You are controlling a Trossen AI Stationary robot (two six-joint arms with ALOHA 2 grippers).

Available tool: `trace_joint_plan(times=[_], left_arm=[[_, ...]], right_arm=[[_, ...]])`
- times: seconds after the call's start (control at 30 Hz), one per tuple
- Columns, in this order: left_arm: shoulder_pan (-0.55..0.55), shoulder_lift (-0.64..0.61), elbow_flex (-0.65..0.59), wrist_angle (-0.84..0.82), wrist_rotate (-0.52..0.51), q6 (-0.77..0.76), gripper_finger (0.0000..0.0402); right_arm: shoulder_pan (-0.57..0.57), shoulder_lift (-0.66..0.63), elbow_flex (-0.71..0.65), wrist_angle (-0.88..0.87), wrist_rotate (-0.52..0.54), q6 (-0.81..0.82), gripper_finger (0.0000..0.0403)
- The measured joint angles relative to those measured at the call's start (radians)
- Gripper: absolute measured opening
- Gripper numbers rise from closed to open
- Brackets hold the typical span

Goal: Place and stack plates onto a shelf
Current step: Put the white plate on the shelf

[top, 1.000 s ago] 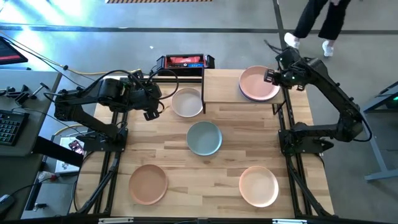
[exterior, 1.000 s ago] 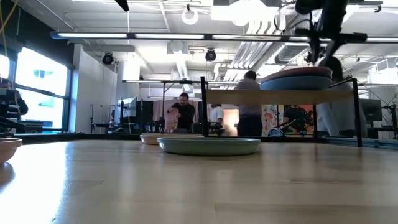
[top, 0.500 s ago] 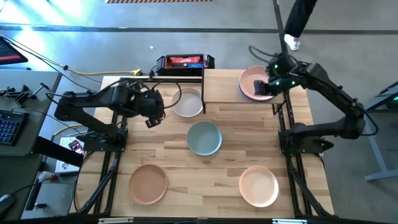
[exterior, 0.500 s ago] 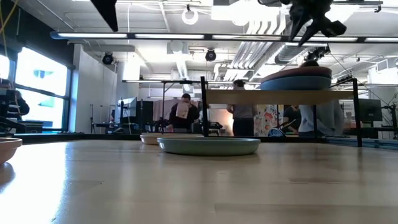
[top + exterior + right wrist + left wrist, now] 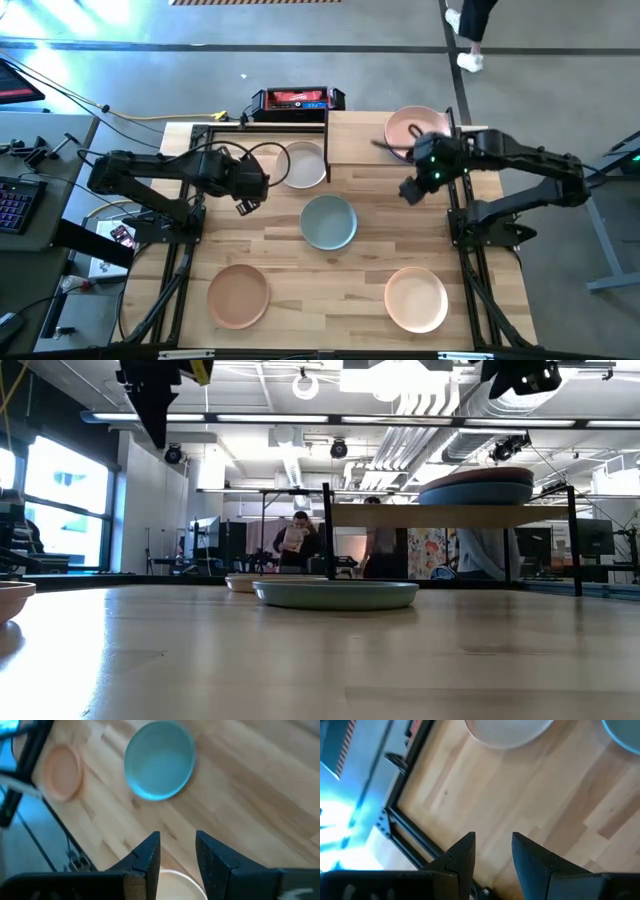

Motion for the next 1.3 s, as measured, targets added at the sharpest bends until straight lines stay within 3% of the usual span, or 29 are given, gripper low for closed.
trace_joint_plan(times=[0.23,0.63,1.3], left_arm=[[0.000,0.000,-0.029,0.028,0.047,-0.058,0.0115],[0.000,0.000,-0.029,0.199,0.145,-0.191,0.0115],[-0.025,0.005,-0.029,0.309,0.221,-0.376,0.0115]], right_arm=[[0.171,0.001,-0.064,0.019,0.020,-0.031,0.0103],[0.350,0.001,-0.259,0.147,-0.006,-0.094,0.0103],[0.603,0.001,-0.651,0.614,0.013,-0.099,0.0103]])
